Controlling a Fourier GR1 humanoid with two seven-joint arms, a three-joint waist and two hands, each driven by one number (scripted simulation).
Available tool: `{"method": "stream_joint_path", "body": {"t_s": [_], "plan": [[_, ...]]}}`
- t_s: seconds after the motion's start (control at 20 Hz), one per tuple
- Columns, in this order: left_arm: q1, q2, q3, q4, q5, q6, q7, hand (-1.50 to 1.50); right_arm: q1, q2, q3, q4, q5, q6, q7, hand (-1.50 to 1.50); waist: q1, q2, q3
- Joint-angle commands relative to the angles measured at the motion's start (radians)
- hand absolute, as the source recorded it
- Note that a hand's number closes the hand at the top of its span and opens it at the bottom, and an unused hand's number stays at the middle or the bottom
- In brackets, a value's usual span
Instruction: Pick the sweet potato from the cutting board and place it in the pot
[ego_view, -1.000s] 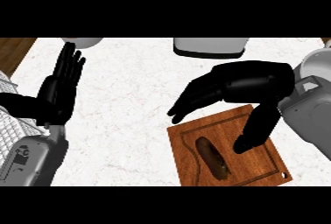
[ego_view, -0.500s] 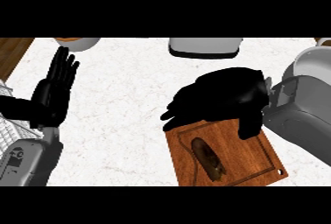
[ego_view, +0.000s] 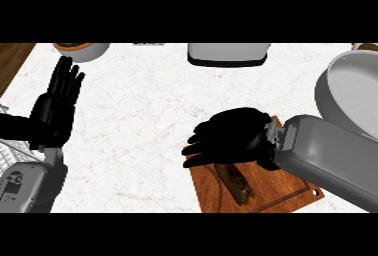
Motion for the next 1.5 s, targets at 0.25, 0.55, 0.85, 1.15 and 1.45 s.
{"method": "stream_joint_path", "body": {"t_s": [0.25,0.55,0.85,1.15,1.45], "plan": [[-0.038,-0.018,0.012,0.002,-0.035,0.01,0.03,0.0,0.063,0.041,0.006,0.004,0.118,0.126,-0.01,-1.5,-0.009,-0.001,0.0],[-0.019,-0.03,0.022,-0.011,-0.022,-0.02,0.042,0.0,0.165,0.006,0.032,-0.01,0.214,0.021,-0.116,-1.5,-0.008,-0.002,0.001],[0.008,-0.044,0.025,-0.072,-0.046,-0.006,0.066,0.0,0.243,0.063,0.02,-0.028,0.299,-0.006,-0.108,-1.5,-0.008,-0.003,0.0],[0.008,-0.035,0.066,-0.036,-0.039,-0.049,0.043,0.0,0.283,0.12,0.033,0.033,0.458,-0.052,-0.063,-1.5,-0.006,-0.002,0.0],[0.026,-0.069,0.047,-0.038,-0.076,-0.04,0.042,0.0,0.345,0.128,0.012,0.086,0.544,-0.102,-0.132,-1.5,-0.008,-0.002,0.0]]}}
